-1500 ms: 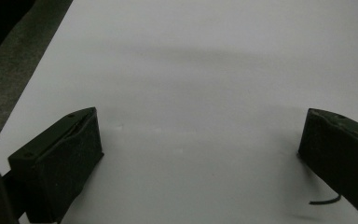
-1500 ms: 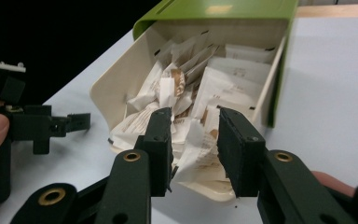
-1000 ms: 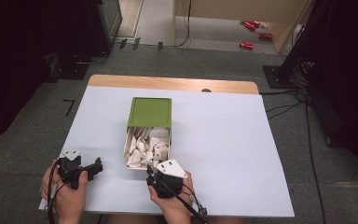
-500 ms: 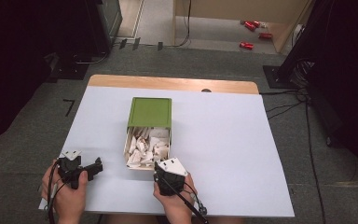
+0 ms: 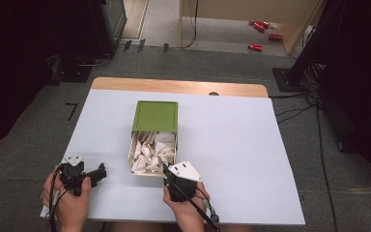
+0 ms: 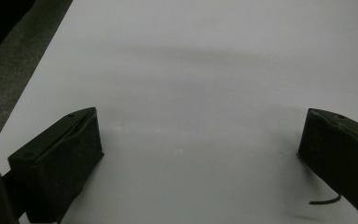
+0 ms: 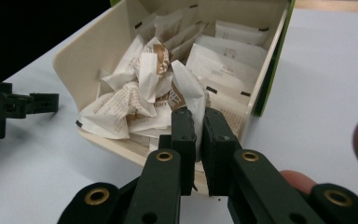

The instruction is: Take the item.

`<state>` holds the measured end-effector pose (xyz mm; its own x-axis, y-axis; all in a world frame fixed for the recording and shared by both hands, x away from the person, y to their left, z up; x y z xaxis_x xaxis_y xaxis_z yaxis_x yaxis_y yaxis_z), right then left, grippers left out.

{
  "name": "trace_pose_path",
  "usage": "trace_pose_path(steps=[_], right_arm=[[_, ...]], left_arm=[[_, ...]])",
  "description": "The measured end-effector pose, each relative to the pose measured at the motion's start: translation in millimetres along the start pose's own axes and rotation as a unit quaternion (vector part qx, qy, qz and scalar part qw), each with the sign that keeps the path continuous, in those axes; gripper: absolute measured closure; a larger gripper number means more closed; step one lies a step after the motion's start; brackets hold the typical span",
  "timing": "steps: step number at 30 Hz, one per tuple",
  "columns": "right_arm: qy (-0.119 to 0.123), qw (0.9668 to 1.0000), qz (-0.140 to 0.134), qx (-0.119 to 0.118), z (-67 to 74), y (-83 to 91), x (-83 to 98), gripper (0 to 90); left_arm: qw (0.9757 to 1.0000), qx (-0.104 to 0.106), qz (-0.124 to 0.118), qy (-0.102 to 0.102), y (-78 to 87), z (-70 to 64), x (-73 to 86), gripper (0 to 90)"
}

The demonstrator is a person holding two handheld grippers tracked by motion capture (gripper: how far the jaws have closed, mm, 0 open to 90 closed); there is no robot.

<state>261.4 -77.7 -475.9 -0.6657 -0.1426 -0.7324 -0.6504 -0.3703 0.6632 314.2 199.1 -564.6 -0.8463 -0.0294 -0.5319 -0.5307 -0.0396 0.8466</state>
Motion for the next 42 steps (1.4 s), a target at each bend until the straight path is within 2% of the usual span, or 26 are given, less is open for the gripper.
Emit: trace_pose_path(steps=[17,38,42], right_arm=[[0.008,0.9999,-0.006,-0.014,-1.6,10.5,-15.4,85.4],[0.001,0.9995,-0.024,-0.021,-9.6,26.5,-34.0,85.5],[-0.007,0.9992,-0.029,-0.026,-13.9,30.8,-37.9,85.6]], left_arm=[[1.0000,0.000,0.000,0.000,0.0,0.0,0.0,0.0],[1.0000,0.000,0.000,0.000,0.0,0.0,0.0,0.0],[1.0000,0.000,0.000,0.000,0.0,0.0,0.0,0.0]])
Point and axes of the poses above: each handheld gripper's, and its own axes: y roughly backward along the jaws, x roughly out of its underside, z roughly to its left, the point moved 9 cm from there along -y, roughly forward along the jaws, and after that the axes turned 11 degrees about z, right-handed, at the moved point
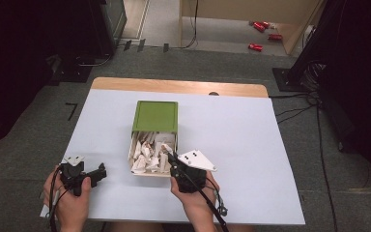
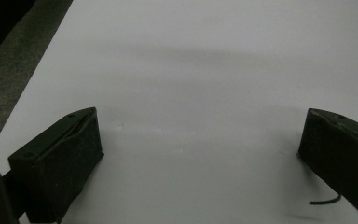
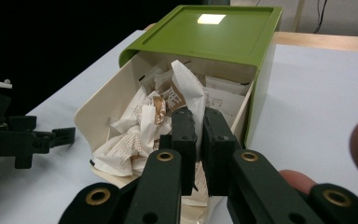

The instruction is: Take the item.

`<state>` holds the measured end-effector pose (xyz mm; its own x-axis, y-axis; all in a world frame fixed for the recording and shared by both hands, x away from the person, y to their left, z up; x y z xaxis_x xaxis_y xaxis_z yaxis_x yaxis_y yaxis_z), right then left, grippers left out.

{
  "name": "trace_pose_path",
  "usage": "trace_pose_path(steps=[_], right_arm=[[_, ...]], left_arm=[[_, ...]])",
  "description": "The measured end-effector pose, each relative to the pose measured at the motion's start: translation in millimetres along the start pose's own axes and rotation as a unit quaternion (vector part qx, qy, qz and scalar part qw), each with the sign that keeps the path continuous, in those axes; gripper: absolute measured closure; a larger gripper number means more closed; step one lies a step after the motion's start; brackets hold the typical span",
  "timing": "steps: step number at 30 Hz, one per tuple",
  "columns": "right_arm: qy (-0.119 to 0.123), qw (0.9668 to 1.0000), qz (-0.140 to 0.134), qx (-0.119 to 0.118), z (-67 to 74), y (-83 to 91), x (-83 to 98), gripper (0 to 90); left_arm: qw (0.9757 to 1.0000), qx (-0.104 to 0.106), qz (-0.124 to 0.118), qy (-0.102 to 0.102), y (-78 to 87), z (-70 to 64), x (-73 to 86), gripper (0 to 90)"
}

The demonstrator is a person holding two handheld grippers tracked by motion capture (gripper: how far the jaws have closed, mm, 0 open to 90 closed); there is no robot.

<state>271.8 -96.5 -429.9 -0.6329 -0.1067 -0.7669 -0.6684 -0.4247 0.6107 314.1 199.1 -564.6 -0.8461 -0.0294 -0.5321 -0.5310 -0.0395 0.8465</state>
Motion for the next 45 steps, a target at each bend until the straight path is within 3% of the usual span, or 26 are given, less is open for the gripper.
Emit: trace_pose_path(steps=[8,19,20,31,39,45], right_arm=[[-0.008,0.9999,-0.012,0.007,-11.6,9.4,-8.6,85.6],[-0.027,0.9988,-0.021,0.035,-44.7,19.9,-8.3,85.6],[-0.030,0.9985,-0.020,0.042,-52.5,19.6,-5.9,85.7],[-0.045,0.9965,-0.011,0.069,-87.2,10.8,11.0,85.7],[-0.058,0.9951,0.009,0.079,-106.7,-3.8,30.2,85.7],[-0.061,0.9950,0.020,0.076,-113.7,-11.8,43.6,85.7]], left_arm=[[1.0000,0.000,0.000,0.000,-0.1,0.0,-0.1,0.0],[1.0000,0.000,0.000,0.000,0.0,0.0,0.0,0.0],[1.0000,0.000,0.000,0.000,-0.1,0.0,0.0,0.0],[1.0000,0.000,0.000,0.000,0.0,0.0,0.0,0.0],[1.0000,0.000,-0.001,0.001,-0.1,-0.2,-0.1,0.0],[1.0000,0.000,-0.001,0.001,-0.1,-0.2,-0.1,0.0]])
Point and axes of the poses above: each handheld gripper's, and its own axes: y roughly backward along the jaws, x roughly out of its underside, z roughly to its left, the point moved 9 cm from there along -y, roughly forward along the jaws, and after that the axes turned 11 degrees about z, right-handed, at the moved point
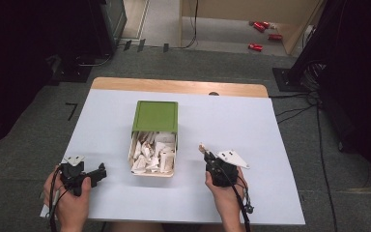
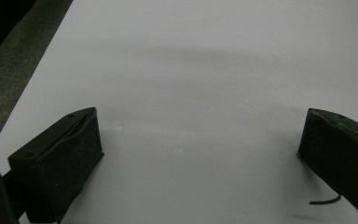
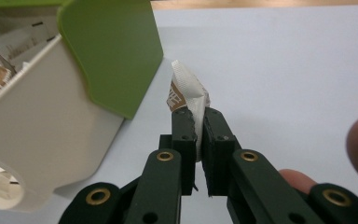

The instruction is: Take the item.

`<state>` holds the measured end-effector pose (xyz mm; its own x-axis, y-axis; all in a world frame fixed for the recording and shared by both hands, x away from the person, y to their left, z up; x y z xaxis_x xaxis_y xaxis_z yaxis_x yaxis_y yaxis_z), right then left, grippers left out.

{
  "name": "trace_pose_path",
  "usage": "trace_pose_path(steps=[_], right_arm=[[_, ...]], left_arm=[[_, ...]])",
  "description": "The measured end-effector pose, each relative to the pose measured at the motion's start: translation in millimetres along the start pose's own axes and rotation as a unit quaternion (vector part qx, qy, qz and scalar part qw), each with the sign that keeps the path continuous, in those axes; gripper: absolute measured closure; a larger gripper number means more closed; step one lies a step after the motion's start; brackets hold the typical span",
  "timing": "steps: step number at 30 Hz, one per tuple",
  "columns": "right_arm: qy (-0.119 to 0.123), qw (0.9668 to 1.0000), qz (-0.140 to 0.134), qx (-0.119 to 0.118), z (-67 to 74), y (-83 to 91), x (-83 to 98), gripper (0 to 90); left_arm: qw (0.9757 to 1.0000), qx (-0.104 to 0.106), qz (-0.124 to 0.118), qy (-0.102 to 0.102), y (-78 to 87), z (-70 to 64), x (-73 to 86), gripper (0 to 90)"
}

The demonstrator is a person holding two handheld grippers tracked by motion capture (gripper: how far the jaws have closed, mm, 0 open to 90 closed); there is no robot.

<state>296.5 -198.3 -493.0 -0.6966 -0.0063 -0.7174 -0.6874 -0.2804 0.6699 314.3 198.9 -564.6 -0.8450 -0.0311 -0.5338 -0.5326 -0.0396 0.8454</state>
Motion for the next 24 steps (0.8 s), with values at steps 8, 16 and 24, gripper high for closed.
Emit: trace_pose_path(steps=[8,16,24], right_arm=[[-0.009,0.9998,0.018,0.002,-7.2,-11.5,12.7,85.6],[-0.019,0.9994,0.030,-0.004,-11.4,-20.5,21.2,85.3],[-0.028,0.9989,0.037,-0.006,-16.8,-24.9,26.4,84.9]], left_arm=[[1.0000,0.000,0.000,0.000,0.0,0.0,0.0,0.0],[1.0000,0.000,0.000,0.000,0.0,0.1,0.0,0.0],[1.0000,0.000,0.000,0.000,-0.1,0.0,0.0,0.0]])
Point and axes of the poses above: each handheld gripper's, and its own axes: y roughly backward along the jaws, x roughly out of its underside, z roughly to its left, the point moved 9 cm from there along -y, roughly forward along the jaws, and after that the axes turned 11 degrees about z, right-handed, at the moved point
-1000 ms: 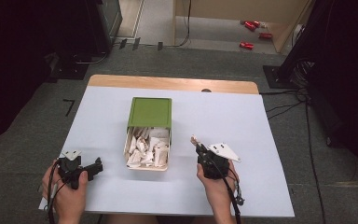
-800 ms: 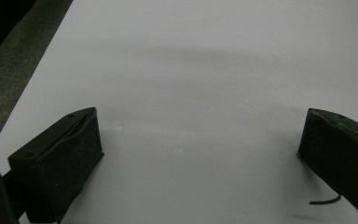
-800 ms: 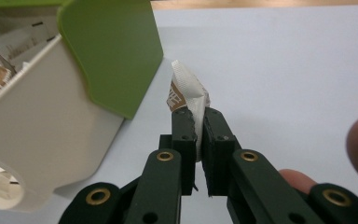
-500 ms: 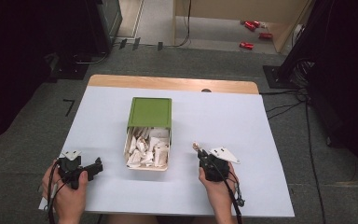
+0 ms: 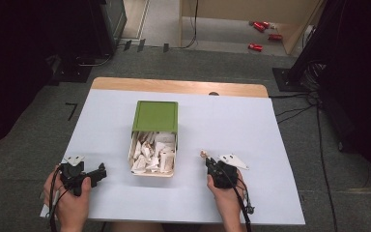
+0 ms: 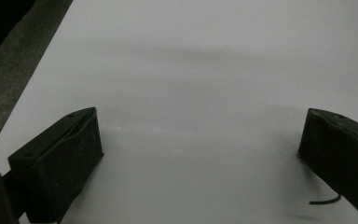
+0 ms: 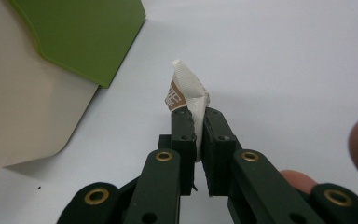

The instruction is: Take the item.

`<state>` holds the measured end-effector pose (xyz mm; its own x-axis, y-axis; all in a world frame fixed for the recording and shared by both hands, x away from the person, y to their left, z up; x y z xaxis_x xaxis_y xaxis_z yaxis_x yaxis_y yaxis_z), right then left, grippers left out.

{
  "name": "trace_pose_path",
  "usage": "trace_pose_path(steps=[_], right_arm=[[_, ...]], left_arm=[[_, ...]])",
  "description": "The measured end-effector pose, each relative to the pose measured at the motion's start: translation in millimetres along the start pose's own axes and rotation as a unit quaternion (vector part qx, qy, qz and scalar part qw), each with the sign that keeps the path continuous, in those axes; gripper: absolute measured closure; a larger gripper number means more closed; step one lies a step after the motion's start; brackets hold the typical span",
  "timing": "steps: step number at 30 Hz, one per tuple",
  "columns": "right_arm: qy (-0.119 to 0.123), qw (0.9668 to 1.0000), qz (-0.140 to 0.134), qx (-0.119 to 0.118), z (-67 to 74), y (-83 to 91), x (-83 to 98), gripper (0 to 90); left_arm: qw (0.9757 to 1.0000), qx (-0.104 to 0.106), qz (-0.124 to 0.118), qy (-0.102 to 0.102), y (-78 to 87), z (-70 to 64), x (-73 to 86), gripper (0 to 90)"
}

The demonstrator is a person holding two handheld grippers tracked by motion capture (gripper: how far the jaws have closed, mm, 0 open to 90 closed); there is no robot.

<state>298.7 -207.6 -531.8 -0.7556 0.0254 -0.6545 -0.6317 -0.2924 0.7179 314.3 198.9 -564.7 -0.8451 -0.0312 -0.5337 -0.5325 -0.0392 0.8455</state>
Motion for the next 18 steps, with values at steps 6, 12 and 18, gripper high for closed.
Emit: trace_pose_path(steps=[6,12,18], right_arm=[[-0.004,1.0000,0.000,0.001,-4.2,0.9,0.5,83.2],[-0.004,1.0000,0.002,-0.003,-9.2,3.4,2.3,78.8],[0.002,0.9998,-0.001,-0.018,-8.3,6.9,2.6,68.6]], left_arm=[[1.0000,0.000,0.000,0.000,0.0,0.0,0.0,0.0],[1.0000,0.000,0.000,0.000,0.0,0.0,0.0,0.0],[1.0000,0.000,0.000,0.000,0.0,0.0,0.0,0.0]])
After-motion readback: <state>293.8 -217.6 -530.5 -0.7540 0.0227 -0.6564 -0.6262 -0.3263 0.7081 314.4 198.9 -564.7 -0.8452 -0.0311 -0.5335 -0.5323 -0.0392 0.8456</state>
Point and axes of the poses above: each handheld gripper's, and its own axes: y roughly backward along the jaws, x roughly out of its underside, z roughly to its left, the point moved 9 cm from there along -y, roughly forward along the jaws, and after that the axes turned 11 degrees about z, right-handed, at the moved point
